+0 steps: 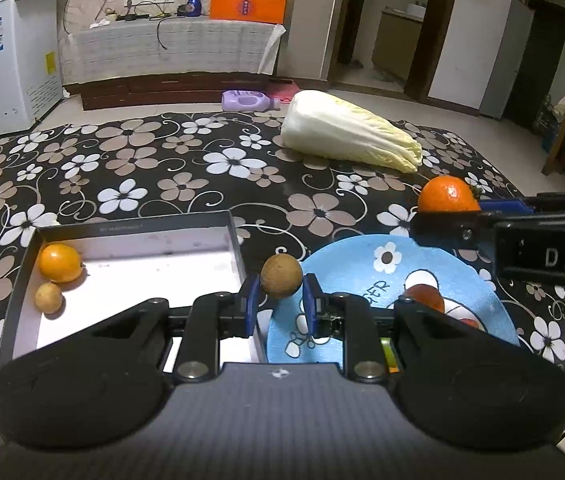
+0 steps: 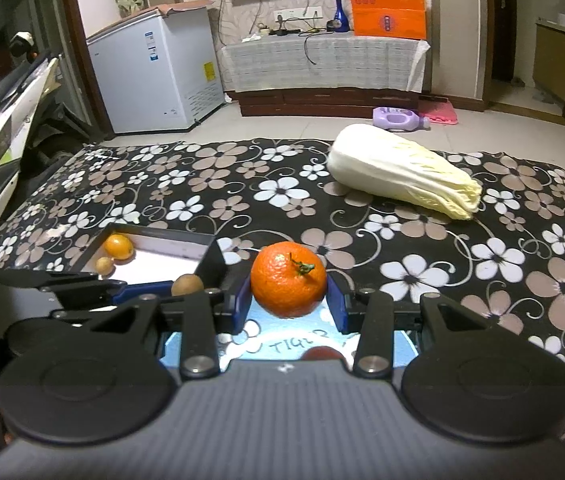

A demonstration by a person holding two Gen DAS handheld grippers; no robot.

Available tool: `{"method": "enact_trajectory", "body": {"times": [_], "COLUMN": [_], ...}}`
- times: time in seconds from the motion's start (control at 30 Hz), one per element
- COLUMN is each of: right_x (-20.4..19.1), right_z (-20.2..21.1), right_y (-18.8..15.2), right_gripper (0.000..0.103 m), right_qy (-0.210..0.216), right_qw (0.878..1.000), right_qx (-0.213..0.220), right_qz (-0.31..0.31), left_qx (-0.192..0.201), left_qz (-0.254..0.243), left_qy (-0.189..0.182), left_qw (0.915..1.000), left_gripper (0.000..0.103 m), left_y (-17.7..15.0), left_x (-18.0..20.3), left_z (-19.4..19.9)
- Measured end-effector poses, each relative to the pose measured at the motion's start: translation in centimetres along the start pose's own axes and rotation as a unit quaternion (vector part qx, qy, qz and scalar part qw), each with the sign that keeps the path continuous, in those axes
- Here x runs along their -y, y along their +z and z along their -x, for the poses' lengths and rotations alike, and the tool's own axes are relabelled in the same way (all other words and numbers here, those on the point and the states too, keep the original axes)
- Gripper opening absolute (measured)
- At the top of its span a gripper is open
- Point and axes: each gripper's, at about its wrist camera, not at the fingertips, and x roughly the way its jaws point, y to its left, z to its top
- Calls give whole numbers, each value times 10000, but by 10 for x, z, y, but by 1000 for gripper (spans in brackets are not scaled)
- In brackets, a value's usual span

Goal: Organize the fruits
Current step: 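Lower the kiwi and mandarin over the blue plate with both tools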

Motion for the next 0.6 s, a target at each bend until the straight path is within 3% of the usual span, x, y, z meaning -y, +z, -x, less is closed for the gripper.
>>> {"method": "enact_trajectory", "body": {"times": [0.3, 0.6], "right_x": [29, 39], "right_z": [6, -9], "right_y": [-5, -16], "right_gripper": [43, 43], "right_qy": [-253, -440], "right_qw": [9993, 9981], "right_qx": [3, -295], "right_qz": [-259, -312], "left_qx": [-21, -148], "left_qz": [-75, -258], "left_qy": [-72, -152], "left_qw": [9999, 9994], "left_gripper": [27, 27], "left_y": [-2, -7], "left_x": [8, 25], "left_z": [-3, -18]}}
